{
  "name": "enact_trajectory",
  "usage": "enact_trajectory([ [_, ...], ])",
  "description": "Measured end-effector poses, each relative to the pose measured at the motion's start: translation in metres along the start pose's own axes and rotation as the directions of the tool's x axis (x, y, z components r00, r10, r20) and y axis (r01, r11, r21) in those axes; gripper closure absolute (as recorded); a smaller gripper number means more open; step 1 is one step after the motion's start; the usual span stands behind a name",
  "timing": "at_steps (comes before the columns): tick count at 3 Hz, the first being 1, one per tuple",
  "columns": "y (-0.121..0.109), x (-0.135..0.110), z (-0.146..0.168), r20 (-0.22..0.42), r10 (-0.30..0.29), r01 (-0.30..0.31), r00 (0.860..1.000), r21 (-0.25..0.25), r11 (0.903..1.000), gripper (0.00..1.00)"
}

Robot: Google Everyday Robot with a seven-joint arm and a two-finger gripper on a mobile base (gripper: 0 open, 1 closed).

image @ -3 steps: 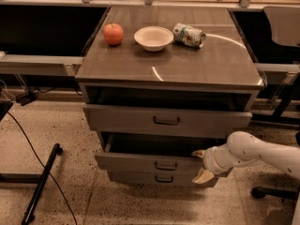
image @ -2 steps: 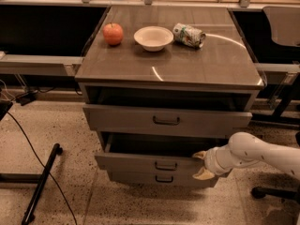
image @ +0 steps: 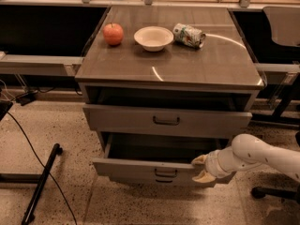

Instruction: Open middle drawer

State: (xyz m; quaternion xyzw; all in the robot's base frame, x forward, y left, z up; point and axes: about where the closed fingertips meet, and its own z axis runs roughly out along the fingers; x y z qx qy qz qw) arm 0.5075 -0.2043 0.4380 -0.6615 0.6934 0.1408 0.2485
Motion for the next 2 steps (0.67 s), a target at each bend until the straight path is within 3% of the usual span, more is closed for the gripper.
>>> enact_trajectory([
  [1, 0.023, -0.012, -0.001, 0.088, -0.016, 0.020, 0.996, -0.047, 0.9987, 0.52],
  [2, 0.048, -0.026, -0.007, 0.121, -0.036, 0.043, 0.992, -0.058, 0.9974, 0.51],
])
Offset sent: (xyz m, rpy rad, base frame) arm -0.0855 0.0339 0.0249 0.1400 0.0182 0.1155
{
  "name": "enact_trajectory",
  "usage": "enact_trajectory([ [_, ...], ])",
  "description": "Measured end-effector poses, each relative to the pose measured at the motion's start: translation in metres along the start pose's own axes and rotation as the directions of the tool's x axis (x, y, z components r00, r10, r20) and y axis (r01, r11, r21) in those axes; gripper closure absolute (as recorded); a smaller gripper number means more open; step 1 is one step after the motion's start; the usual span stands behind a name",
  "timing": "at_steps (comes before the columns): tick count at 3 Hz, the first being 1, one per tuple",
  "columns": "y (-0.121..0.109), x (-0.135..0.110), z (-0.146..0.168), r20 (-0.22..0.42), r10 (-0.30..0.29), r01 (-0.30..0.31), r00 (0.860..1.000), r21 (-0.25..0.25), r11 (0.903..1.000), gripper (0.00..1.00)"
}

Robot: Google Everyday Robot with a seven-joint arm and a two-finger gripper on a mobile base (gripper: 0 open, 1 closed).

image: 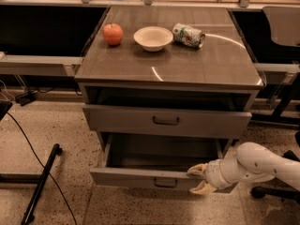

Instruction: Open middle drawer

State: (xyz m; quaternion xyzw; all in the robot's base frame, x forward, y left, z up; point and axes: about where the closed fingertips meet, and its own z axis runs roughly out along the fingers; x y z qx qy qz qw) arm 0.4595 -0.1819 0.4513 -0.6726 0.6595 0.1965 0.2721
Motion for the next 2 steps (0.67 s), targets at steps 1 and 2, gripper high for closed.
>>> enact_trajectory([
  [1, 0.025, -0.011, 0.001, -0.006, -0.012, 0.012, 1.000, -0.025, 0.9996, 0.50],
  [2, 0.040, -0.020, -0.002, -0.026, -0.027, 0.026, 0.999, -0.037, 0.9990, 0.50],
])
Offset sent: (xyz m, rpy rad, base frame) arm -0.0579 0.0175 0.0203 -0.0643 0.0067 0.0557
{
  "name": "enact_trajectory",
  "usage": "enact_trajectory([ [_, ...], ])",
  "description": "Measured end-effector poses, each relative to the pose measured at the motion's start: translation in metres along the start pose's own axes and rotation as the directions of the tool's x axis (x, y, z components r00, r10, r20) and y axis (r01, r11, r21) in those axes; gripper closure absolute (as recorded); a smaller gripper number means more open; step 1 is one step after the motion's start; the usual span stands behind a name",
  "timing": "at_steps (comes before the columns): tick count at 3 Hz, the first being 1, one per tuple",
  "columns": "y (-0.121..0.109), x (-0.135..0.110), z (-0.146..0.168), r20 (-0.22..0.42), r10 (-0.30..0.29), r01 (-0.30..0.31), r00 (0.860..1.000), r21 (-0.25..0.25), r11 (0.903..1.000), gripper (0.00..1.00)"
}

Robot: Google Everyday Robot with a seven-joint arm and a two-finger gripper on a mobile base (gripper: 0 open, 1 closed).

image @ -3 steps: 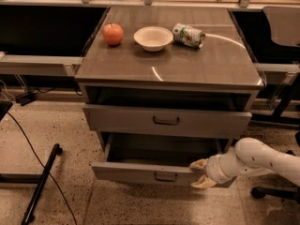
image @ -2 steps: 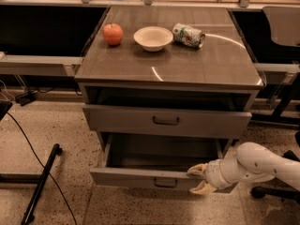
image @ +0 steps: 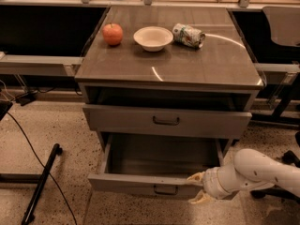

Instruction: Open middle drawer

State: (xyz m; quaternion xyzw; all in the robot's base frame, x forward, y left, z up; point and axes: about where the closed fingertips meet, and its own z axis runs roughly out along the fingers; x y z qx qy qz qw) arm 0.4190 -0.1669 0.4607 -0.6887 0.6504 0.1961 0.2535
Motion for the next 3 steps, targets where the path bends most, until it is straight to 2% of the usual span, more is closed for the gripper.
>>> enact_trajectory([
  [1, 0.005, -0.009, -0.011, -0.027, -0.022, 0.022, 0.999, 0.009, 0.9997, 0.49],
  [3, -0.024, -0.013, -0.035, -0.064, -0.036, 0.040, 0.997, 0.056, 0.9976, 0.50],
])
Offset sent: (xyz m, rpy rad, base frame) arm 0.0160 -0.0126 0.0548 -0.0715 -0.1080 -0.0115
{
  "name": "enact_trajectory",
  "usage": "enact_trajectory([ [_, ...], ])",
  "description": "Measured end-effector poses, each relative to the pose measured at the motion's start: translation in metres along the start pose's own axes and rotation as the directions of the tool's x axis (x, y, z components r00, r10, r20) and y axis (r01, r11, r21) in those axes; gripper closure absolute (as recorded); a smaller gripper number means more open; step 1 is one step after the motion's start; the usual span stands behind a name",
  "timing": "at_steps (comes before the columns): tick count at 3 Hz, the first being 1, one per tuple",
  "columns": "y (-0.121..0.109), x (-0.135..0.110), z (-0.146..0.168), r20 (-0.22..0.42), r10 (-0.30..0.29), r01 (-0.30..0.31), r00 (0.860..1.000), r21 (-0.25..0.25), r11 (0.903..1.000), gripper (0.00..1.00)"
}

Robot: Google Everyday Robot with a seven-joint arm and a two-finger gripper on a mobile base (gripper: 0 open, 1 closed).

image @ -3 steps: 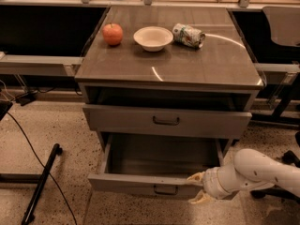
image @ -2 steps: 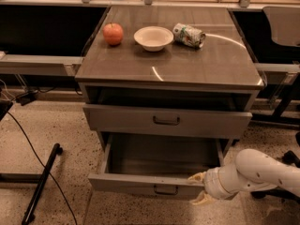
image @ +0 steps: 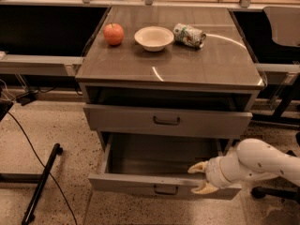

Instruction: Open middle drawer

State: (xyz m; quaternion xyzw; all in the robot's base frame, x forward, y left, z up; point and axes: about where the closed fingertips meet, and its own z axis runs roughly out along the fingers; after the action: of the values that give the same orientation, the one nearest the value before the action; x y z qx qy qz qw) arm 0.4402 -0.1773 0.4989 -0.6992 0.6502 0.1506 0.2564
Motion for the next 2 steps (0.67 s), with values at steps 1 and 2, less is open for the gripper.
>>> enact_trajectory([
  [1, -0.020, 0.007, -0.002, -0.011, 0.010, -0.010, 1.000, 0.019, 0.9998, 0.43],
  [2, -0.049, 0.014, -0.002, -0.025, 0.023, -0.022, 0.999, 0.061, 0.9979, 0.49],
])
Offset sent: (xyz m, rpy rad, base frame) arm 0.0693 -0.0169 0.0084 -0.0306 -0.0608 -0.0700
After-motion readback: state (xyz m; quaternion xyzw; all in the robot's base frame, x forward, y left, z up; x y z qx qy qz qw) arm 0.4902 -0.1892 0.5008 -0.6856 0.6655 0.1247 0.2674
